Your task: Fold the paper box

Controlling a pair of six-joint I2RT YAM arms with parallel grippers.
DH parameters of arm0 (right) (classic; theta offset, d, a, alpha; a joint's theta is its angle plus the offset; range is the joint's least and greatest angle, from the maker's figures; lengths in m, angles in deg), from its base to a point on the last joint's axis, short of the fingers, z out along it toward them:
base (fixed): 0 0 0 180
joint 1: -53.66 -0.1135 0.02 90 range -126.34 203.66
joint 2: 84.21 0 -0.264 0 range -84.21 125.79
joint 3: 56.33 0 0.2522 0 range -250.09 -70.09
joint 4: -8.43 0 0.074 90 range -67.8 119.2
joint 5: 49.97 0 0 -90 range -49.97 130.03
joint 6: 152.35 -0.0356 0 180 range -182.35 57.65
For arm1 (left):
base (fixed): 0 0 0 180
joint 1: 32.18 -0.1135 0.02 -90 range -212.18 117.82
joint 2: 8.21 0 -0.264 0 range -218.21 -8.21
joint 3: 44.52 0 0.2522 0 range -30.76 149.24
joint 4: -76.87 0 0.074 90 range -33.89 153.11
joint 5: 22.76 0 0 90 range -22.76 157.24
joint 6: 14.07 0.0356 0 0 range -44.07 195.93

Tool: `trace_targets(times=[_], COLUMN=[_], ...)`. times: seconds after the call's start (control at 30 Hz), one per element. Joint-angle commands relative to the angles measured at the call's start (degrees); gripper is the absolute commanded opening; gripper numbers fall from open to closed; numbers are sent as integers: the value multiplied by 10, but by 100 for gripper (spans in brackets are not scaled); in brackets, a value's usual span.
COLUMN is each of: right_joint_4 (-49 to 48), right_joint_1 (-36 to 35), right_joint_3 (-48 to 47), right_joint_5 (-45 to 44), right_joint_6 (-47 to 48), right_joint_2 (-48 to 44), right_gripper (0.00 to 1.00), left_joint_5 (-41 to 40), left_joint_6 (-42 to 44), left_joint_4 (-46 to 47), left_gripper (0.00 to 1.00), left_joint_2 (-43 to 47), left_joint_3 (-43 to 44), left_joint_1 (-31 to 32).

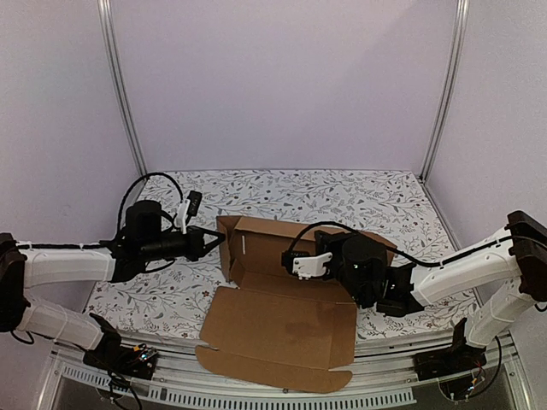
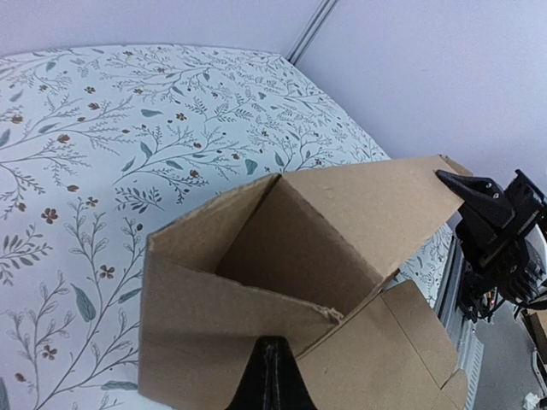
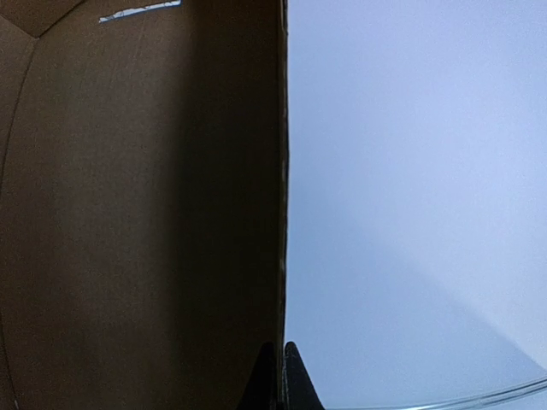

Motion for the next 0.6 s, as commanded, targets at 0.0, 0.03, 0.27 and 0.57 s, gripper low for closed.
trace_targets(times=[0.0, 0.03, 0.27, 0.57], right_joint_4=[9, 9, 8, 10], right_joint_1=[-8, -7, -8, -13], right_joint_3=[4, 4, 6, 8], right_joint_5=[17, 17, 15, 12], right_joint_6=[-12, -11, -12, -11], right_joint_2=[10, 10, 8, 1], right_gripper=[0, 0, 0, 0], left_joint_5=[23, 26, 10, -108], left_joint_6=[5, 3, 9, 31], left_joint_4=[9, 12, 5, -67], left_gripper=[0, 0, 0, 0], left_joint_2=[-17, -19, 5, 59], left_joint_3=[11, 8, -20, -17], left_joint_1=[0, -1, -1, -14])
